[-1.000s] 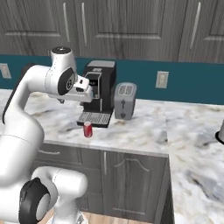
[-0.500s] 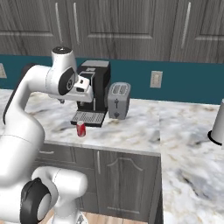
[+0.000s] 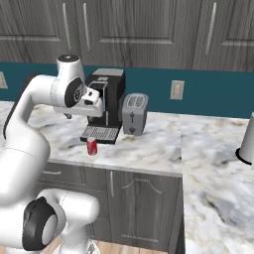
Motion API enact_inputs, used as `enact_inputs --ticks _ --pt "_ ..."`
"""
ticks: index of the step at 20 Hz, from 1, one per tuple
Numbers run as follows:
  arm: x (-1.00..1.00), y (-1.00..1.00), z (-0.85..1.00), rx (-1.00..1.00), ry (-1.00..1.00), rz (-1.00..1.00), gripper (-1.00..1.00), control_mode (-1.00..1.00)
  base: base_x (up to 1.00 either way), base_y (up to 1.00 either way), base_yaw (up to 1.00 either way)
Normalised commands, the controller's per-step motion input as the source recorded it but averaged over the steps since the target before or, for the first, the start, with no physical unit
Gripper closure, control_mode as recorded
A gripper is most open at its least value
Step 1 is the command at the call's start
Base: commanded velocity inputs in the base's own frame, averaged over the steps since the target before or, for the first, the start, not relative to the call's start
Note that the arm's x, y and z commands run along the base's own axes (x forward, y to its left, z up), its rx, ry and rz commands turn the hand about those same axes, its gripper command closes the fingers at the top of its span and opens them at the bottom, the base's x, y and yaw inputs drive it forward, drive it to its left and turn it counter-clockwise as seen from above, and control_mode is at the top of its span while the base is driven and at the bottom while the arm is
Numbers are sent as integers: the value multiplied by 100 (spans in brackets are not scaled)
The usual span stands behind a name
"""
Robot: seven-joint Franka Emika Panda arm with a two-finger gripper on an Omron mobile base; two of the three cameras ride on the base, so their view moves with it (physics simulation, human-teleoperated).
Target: Four empty soda cans are scattered around the kitchen. Gather all the cans and cluster them next to the stove for recycling.
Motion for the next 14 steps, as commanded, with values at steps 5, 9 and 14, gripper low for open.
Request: enact_inputs --ticks 5,9,14 --pt "15 25 -28 -5 7 0 -100 -100 0 0 0" --pt "25 12 -23 -1 5 0 -100 -100 0 0 0" --pt "15 5 -21 0 0 0 -100 -100 0 0 0"
